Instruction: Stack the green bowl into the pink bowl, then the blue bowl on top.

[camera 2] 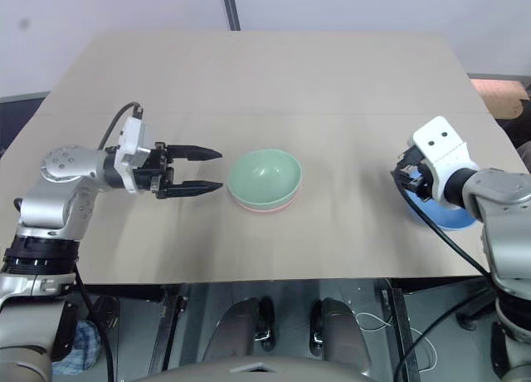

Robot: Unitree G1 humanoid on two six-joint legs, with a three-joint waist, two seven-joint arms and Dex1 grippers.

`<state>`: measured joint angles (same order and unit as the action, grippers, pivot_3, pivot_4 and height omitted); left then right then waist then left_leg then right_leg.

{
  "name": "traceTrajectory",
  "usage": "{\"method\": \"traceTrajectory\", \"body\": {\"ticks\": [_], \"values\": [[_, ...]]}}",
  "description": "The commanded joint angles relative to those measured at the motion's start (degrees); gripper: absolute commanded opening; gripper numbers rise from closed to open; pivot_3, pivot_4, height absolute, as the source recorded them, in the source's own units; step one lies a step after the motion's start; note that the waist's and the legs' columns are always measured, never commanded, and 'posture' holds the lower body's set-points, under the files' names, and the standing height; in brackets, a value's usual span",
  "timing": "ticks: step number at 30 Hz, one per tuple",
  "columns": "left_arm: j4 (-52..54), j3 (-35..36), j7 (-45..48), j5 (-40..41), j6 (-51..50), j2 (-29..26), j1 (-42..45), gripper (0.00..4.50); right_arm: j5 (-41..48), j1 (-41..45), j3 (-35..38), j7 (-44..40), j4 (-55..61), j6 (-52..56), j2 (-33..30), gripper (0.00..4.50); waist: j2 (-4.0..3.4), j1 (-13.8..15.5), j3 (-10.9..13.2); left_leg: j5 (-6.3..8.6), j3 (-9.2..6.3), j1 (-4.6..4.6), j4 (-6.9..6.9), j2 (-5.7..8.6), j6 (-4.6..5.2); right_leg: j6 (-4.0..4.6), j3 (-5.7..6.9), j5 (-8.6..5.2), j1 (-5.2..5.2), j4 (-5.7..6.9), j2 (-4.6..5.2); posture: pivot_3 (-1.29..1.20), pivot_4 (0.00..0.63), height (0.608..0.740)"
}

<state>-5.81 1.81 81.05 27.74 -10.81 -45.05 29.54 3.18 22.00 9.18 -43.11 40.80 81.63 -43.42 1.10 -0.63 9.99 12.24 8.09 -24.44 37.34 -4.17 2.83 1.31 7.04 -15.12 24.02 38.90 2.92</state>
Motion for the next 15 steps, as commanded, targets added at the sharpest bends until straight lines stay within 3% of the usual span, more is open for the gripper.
{"method": "traceTrajectory", "body": {"ticks": [1,9,15], "values": [[-1.44,-0.16,1.24,-0.66,1.56,0.5,2.21,3.14,0.9,0.92,2.7,4.18,4.0,6.91,1.1,2.41,0.01,0.01,0.0,0.0,-0.01,-0.08,0.01,0.01,0.01,0.0,0.01,0.0,0.06,0.0,0.0,0.0,0.15,0.74],[-2.44,-0.56,2.39,-1.27,1.78,1.32,3.45,3.14,2.3,-3.75,2.47,8.81,4.85,8.35,-1.0,2.41,0.01,0.04,-0.01,-0.01,-0.03,-0.27,0.06,0.03,0.0,0.0,0.02,0.0,0.24,0.03,-0.03,0.0,0.15,0.74],[-2.38,-0.26,2.65,-1.54,1.7,1.48,3.53,3.14,4.13,-8.05,0.78,11.6,4.86,7.67,1.01,2.41,0.03,0.0,-0.02,-0.02,-0.04,-0.25,0.06,0.01,-0.01,0.0,0.02,0.0,0.24,0.05,-0.06,0.0,0.15,0.74]]}}
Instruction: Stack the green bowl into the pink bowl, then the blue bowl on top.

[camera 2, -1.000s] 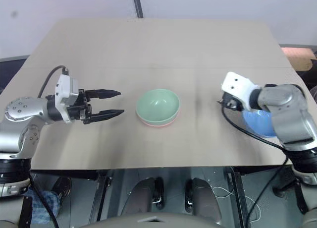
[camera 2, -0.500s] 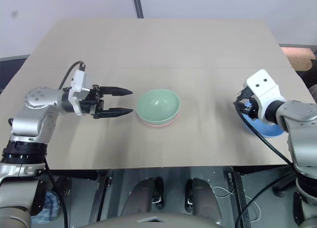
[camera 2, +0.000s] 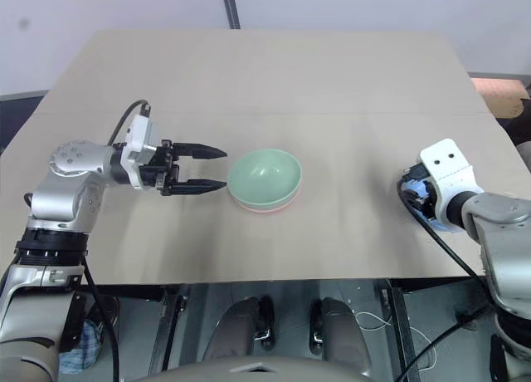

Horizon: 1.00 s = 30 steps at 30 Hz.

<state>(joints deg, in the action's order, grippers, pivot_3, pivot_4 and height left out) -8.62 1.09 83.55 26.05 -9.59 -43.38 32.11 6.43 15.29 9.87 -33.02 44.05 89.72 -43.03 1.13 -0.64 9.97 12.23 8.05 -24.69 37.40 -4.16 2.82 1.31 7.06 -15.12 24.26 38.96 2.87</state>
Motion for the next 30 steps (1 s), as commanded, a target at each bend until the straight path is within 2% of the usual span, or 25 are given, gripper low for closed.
{"method": "traceTrajectory", "body": {"ticks": [1,4,5,7,8,9,11,17,25,30], "values": [[0.47,0.52,0.18,0.12,0.46,-0.23,0.92,3.14,1.28,-1.82,-0.57,1.98,1.37,-0.93,1.05,2.41,0.0,0.01,0.0,0.0,0.0,0.0,0.0,0.0,0.0,0.0,0.0,0.0,0.0,0.0,0.0,0.0,0.15,0.74],[0.56,0.68,0.07,0.08,0.42,-0.32,0.88,3.14,2.11,-2.49,-1.46,2.94,0.73,-2.23,1.0,2.41,0.0,-0.03,0.0,0.0,0.01,-0.01,0.01,0.01,0.0,0.0,-0.02,0.0,0.0,0.0,0.01,0.0,0.15,0.74],[0.58,0.74,0.01,0.12,0.37,-0.33,0.88,3.14,2.41,-2.58,-1.49,3.13,0.57,-2.59,0.82,2.19,0.0,-0.01,0.0,0.0,0.01,-0.01,0.02,0.01,0.0,0.0,-0.02,0.0,0.0,0.0,0.01,0.0,0.15,0.74],[0.78,0.84,-0.1,0.17,0.3,-0.37,0.7,3.14,2.97,-2.76,-1.44,3.3,0.37,-3.13,0.47,1.7,0.0,0.0,0.0,0.0,0.01,0.0,0.02,0.01,0.0,0.0,-0.02,0.0,0.0,0.01,0.0,0.0,0.15,0.74],[0.92,0.89,-0.14,0.19,0.28,-0.42,0.55,3.14,3.2,-2.8,-1.37,3.37,0.27,-3.31,0.35,1.12,0.0,0.01,0.0,0.0,0.0,0.0,0.02,0.01,0.0,0.0,-0.02,0.0,0.0,0.01,0.0,0.0,0.15,0.74],[1.1,0.97,-0.27,0.25,0.16,-0.46,0.41,3.14,3.46,-2.74,-1.33,3.42,0.15,-3.51,0.15,0.88,0.0,0.01,0.0,0.0,0.0,0.0,0.02,0.01,0.0,0.0,-0.02,0.0,0.0,0.0,0.0,0.0,0.15,0.74],[1.39,1.09,-0.45,0.33,0.01,-0.52,0.17,3.14,3.94,-2.24,-1.38,3.55,-0.22,-3.88,-0.15,0.11,0.0,0.01,0.0,0.0,0.0,-0.01,0.02,0.01,0.0,0.0,-0.02,0.0,0.0,0.0,0.0,0.0,0.15,0.74],[2.28,1.4,-1.05,0.6,-0.38,-0.59,-0.62,3.14,5.42,0.41,-3.29,3.73,-0.72,-6.89,-1.26,0.04,0.0,-0.06,0.0,0.0,0.01,0.0,0.02,0.0,0.0,0.0,-0.02,0.0,0.0,0.01,-0.02,0.0,0.15,0.74],[1.8,1.73,-2.12,-0.06,-0.13,-0.86,-0.69,3.14,9.69,20.36,-11.92,0.23,-3.74,-15.1,-0.23,0.04,-0.02,-0.22,0.01,-0.01,0.01,0.02,0.02,-0.05,-0.01,0.0,-0.04,0.0,0.02,0.05,-0.08,0.0,0.15,0.74],[0.18,1.52,-2.2,-0.57,0.23,-0.85,0.73,3.14,9.84,29.82,-22.79,-5.04,-10.03,-23.72,0.26,0.04,0.01,0.03,0.0,-0.01,0.05,-0.05,0.08,0.0,0.0,0.02,-0.03,0.02,0.02,0.0,-0.02,0.0,0.15,0.74]]}}
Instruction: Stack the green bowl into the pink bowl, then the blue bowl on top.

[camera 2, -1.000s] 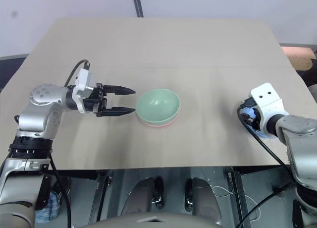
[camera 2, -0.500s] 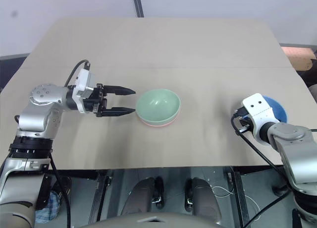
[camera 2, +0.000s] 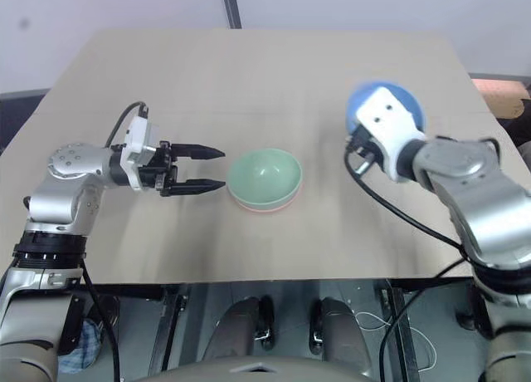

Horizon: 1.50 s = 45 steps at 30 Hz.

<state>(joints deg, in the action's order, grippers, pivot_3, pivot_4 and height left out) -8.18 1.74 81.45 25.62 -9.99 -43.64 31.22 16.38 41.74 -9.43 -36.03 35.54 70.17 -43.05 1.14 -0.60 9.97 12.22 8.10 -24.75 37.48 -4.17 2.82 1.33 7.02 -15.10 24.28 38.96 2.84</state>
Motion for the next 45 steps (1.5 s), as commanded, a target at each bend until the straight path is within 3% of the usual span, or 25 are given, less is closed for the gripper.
{"method": "traceTrajectory", "body": {"ticks": [1,7,15,27,34,41,45], "values": [[-0.56,0.85,-0.17,-0.34,0.8,-0.6,1.83,3.14,-0.01,4.77,-5.44,-2.73,-2.42,-5.23,1.32,0.04,0.0,-0.05,0.0,0.0,0.01,0.0,0.01,0.0,0.0,0.01,0.0,0.0,0.0,0.0,0.01,0.0,0.15,0.74],[-1.2,1.75,-0.19,-0.63,0.98,-1.43,1.63,3.14,-1.01,9.97,-14.3,-5.56,-5.49,-9.67,5.78,0.04,0.0,-0.27,0.0,-0.01,0.04,0.04,0.01,-0.04,-0.01,0.06,-0.02,0.03,0.02,0.08,-0.04,0.0,0.15,0.74],[-0.22,2.73,-0.59,-0.04,0.76,-2.58,-0.33,3.14,-2.67,15.09,-21.6,-12.14,-6.2,-15.97,6.54,0.04,0.0,-0.15,0.0,-0.01,0.03,0.01,0.05,-0.03,0.0,0.2,0.02,0.12,0.02,0.08,0.0,0.0,0.15,0.74],[-0.84,2.67,0.42,0.28,-0.33,-3.76,0.22,3.14,-3.8,16.01,-23.82,-16.69,-5.47,-18.48,8.31,0.04,0.0,-0.18,0.0,-0.01,0.03,0.02,0.09,-0.03,-0.01,0.21,0.02,0.13,0.02,0.13,0.0,0.0,0.15,0.74],[-2.12,2.13,0.84,0.08,0.01,-3.32,1.56,3.14,-4.25,15.99,-23.17,-17.65,-5.85,-18.32,8.52,2.8,0.0,-0.18,0.0,-0.01,0.03,0.02,0.14,-0.03,-0.01,0.21,0.02,0.13,0.02,0.17,0.0,0.0,0.15,0.74],[-2.13,2.12,0.89,0.11,0.23,-2.79,1.38,3.14,-3.49,16.38,-18.42,-18.03,-8.75,-17.3,7.21,2.8,0.0,-0.17,0.0,-0.01,0.03,0.02,0.22,-0.04,-0.01,0.21,0.02,0.13,0.02,0.25,0.01,0.0,0.15,0.74],[0.0,3.1,-2.19,0.77,-2.16,-2.25,0.39,3.14,2.57,12.0,-7.78,-19.76,-9.59,-17.51,5.63,2.8,0.01,-0.02,-0.01,0.0,0.03,0.01,0.34,-0.03,0.0,0.21,0.02,0.12,0.02,0.4,0.04,0.0,0.15,0.74]]}}
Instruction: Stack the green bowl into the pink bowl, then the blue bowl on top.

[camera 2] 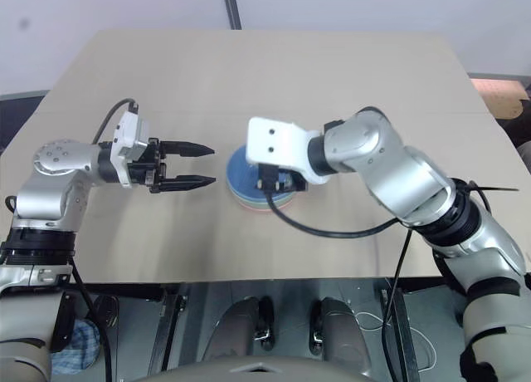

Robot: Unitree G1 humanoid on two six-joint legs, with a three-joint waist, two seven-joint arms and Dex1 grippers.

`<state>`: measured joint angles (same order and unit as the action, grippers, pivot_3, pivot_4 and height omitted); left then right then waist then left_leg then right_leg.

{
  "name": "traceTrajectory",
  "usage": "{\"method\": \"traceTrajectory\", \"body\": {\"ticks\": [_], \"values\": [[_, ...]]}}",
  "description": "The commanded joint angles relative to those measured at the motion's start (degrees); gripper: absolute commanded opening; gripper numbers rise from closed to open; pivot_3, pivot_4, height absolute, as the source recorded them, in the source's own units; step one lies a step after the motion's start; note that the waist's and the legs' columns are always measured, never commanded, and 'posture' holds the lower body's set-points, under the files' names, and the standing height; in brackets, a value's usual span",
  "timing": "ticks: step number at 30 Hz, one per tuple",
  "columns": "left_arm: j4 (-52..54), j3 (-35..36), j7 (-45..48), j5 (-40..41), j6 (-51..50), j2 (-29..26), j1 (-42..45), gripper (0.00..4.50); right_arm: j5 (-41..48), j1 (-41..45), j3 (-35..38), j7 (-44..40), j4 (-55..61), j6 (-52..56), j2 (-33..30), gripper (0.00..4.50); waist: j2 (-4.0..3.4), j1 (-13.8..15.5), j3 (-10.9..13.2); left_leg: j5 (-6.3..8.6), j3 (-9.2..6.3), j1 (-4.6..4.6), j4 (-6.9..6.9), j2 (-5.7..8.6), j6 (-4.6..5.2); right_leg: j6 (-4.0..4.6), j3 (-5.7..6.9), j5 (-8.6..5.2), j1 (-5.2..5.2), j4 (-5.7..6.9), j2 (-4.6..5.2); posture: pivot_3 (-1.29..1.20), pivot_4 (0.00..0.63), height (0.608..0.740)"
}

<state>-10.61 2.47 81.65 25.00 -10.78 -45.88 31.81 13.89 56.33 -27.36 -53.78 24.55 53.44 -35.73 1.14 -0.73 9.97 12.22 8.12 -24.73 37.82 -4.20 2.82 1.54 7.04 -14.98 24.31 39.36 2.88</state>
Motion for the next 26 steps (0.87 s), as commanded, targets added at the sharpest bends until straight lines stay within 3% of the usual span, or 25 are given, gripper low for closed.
{"method": "traceTrajectory", "body": {"ticks": [1,6,13,26], "values": [[2.9,2.49,-3.15,1.07,-1.7,-0.25,-0.67,3.14,7.85,-5.12,14.44,-2.09,1.74,-0.51,-1.32,2.8,0.08,0.23,-0.05,0.0,-0.02,0.0,0.04,0.0,0.0,0.0,0.01,0.0,-0.01,0.03,0.0,0.0,0.15,0.74],[5.84,4.49,-6.06,1.04,-2.05,-1.02,-4.12,3.14,10.24,-16.01,25.17,0.71,2.03,-4.67,-2.21,2.8,0.12,0.06,-0.07,0.01,-0.05,0.01,0.06,0.01,0.02,0.0,0.02,0.0,-0.03,0.07,0.04,0.0,0.15,0.74],[9.62,7.96,-11.46,1.12,-4.27,-1.57,-9.18,3.14,10.54,-27.13,34.28,-0.54,-4.76,-16.18,-5.37,2.8,0.1,-0.02,-0.06,0.01,-0.05,0.06,0.07,-0.01,0.01,-0.2,-0.01,-0.12,-0.02,0.17,0.04,0.0,0.15,0.74],[12.92,10.51,-17.14,0.07,-4.35,-2.24,-13.57,3.14,10.89,-33.58,39.12,-4.2,-15.49,-32.04,-6.81,2.8,0.09,0.06,-0.06,0.02,-0.05,0.11,0.09,0.0,0.02,-0.22,-0.02,-0.14,-0.02,0.26,0.07,0.0,0.15,0.74]]}}
